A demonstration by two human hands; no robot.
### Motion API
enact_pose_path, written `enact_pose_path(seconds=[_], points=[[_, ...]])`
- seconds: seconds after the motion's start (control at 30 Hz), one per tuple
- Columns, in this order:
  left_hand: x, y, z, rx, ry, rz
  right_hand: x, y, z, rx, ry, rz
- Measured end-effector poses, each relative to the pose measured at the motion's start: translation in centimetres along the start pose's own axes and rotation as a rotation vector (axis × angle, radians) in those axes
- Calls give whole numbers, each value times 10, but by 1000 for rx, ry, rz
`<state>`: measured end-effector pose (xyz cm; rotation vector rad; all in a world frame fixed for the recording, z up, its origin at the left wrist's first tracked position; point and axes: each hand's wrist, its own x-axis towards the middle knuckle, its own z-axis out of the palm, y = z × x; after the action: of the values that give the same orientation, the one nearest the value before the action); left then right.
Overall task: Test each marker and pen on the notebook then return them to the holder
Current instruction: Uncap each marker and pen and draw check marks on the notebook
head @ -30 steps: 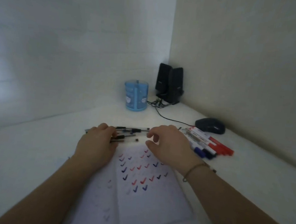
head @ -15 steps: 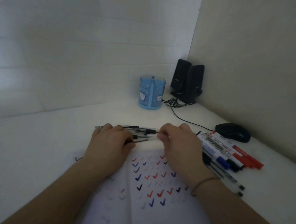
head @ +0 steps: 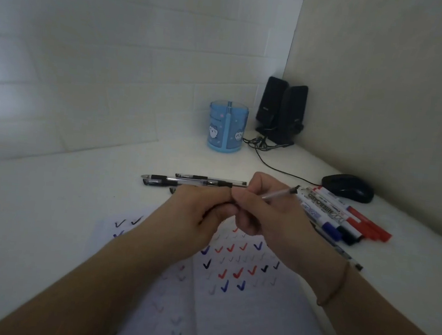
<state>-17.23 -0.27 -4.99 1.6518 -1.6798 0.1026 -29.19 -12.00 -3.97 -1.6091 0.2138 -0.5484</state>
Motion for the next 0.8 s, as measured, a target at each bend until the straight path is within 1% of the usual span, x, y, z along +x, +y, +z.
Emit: enact_pose_path(seconds=[0.2,0.3,0.33,0.4,0.47,0.5,0.53,0.6,0.67,0.7,0.73,0.8], points=[[0,2,-5,-64,-45,-42,-2,-3,-5,-54,-55,-73],[-1,-1,-6,-84,-64,-125,0,-1,-8,-50,-46,-71],[-3,-4,-7,-71,-69,-155,2,-2,-11,-30,-24,-63],[-5,-8,-11,-100,-72,-218,3,-8,-20,89,22,-78],[-6,-11,-13,-174,-77,-301,3,-25,-32,212,29,-122],[-6,-11,-13,-164,-90,-327,2,-36,-36,222,28,-129],[-6,-10,-14,-122,-123,-342,1,-46,-37,191,25,-123],[-5,-7,-12,-33,-196,-339,-6,-56,-31,8,56,-99],[-4,-5,-10,2,-239,-330,-20,-52,-16,-201,123,-85],[-3,-5,-10,12,-242,-314,-31,-47,-7,-241,137,-68],[-2,-6,-10,14,-236,-307,-41,-39,3,-252,121,-40],[-1,-8,-10,-27,-216,-318,-59,-23,18,-298,11,15]])
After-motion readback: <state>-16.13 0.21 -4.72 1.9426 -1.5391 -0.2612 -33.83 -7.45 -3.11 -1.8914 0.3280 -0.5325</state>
